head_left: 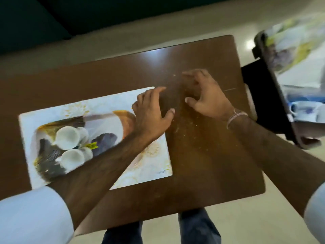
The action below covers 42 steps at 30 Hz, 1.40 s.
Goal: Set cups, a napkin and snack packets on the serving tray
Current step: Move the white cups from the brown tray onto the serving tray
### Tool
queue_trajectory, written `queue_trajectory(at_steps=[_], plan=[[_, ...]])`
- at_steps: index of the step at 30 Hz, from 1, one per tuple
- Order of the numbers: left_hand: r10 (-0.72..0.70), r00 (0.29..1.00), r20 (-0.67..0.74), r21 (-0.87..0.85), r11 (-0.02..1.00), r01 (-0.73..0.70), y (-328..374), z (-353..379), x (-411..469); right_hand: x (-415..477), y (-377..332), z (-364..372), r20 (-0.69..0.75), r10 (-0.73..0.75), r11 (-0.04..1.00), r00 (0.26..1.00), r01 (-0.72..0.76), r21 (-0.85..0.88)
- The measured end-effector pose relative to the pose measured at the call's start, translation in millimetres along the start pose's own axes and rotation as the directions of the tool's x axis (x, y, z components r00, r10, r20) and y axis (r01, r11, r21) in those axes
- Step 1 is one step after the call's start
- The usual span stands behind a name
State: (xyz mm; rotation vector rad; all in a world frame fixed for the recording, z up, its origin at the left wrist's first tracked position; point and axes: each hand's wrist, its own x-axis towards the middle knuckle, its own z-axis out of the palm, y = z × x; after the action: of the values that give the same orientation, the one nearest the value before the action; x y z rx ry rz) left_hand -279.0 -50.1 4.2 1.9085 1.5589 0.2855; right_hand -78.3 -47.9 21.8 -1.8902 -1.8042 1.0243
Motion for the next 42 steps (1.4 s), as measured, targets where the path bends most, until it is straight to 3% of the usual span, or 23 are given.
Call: queue_trajectory(at_steps=[5, 10, 16, 20, 24, 29, 33, 37, 42], plan=[[0.110, 0.981, 0.161, -0.067, 0.993, -0.100, 88, 66, 27, -41, 81, -78, -0.219, 0.141, 0.990, 0.965, -0.135, 0.043], [0.233, 0.933, 0.272, -0.127, 0.970, -0.206, 175, 124, 41, -92, 155, -141, -0.415, 0.274, 0.957, 0.867, -0.290, 0.025], [0.350, 0.875, 0.335, -0.089, 0.936, -0.341, 258, 185, 49, -142, 227, -188, -0.471, 0.470, 0.844, 0.747, -0.537, -0.010], [0.389, 0.839, 0.380, 0.115, 0.880, -0.461, 292, 219, 54, -160, 263, -194, -0.386, 0.636, 0.724, 0.668, -0.689, 0.001], [0.288, 0.828, 0.480, 0.344, 0.807, -0.480, 306, 244, 65, -169, 282, -184, -0.273, 0.677, 0.732, 0.684, -0.666, 0.144], [0.182, 0.840, 0.512, 0.361, 0.841, -0.403, 317, 256, 74, -172, 289, -176, -0.254, 0.717, 0.696, 0.649, -0.647, 0.311], [0.159, 0.832, 0.532, 0.257, 0.905, -0.337, 314, 254, 75, -176, 280, -174, -0.316, 0.728, 0.685, 0.608, -0.624, 0.377], [0.293, 0.829, 0.477, 0.012, 0.941, -0.339, 300, 232, 71, -183, 253, -167, -0.406, 0.710, 0.703, 0.575, -0.540, 0.464], [0.420, 0.827, 0.373, -0.192, 0.907, -0.375, 273, 171, 66, -181, 196, -144, -0.480, 0.639, 0.752, 0.601, -0.356, 0.555]])
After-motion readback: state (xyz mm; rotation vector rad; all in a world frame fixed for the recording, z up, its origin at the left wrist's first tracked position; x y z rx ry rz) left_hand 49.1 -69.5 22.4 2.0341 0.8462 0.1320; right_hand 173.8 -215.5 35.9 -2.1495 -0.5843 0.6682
